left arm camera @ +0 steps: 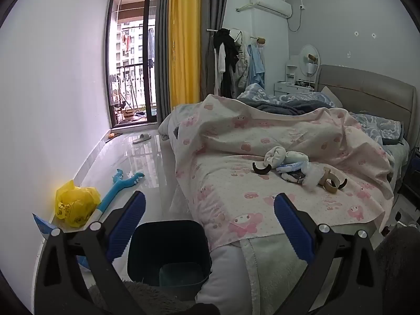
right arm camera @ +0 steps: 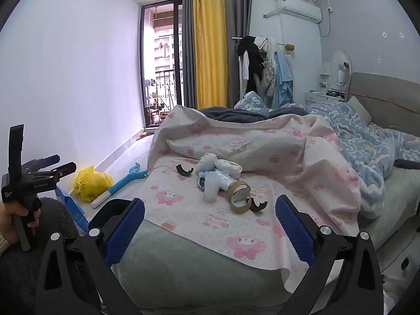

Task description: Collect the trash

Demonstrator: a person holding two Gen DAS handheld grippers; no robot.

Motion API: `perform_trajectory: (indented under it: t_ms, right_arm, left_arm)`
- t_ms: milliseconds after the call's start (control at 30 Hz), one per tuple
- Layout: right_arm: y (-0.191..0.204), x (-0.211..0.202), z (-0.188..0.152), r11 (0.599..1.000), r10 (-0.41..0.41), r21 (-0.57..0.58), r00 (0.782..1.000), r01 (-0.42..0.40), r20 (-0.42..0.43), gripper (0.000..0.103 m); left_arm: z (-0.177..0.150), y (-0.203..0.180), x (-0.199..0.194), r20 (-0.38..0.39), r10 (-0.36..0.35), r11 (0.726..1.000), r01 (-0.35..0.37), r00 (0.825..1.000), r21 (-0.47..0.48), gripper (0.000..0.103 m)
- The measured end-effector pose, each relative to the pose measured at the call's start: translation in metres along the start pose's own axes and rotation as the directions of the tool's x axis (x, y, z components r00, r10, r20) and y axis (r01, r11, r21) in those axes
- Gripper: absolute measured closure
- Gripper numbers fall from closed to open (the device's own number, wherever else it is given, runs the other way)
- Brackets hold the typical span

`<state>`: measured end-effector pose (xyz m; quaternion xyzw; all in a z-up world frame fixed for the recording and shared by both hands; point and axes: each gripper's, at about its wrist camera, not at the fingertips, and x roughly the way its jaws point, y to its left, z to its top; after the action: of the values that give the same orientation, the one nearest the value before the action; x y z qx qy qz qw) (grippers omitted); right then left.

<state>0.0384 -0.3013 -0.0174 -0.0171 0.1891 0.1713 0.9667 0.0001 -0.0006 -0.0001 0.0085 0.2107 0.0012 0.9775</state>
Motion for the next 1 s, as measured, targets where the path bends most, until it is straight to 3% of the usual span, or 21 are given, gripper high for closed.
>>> perform_trajectory:
  t_ms: [1000]
  right_arm:
    - [-0.0004, 0.0005, 0.0004, 1.000, 0.004, 0.008, 1.000, -0.004, 0.002, 0.002]
  left_arm:
    - [-0.0001, 0.0000, -0.0002, 0.001, 0.003, 1.000, -0.003, 1.000, 0.006, 0.003]
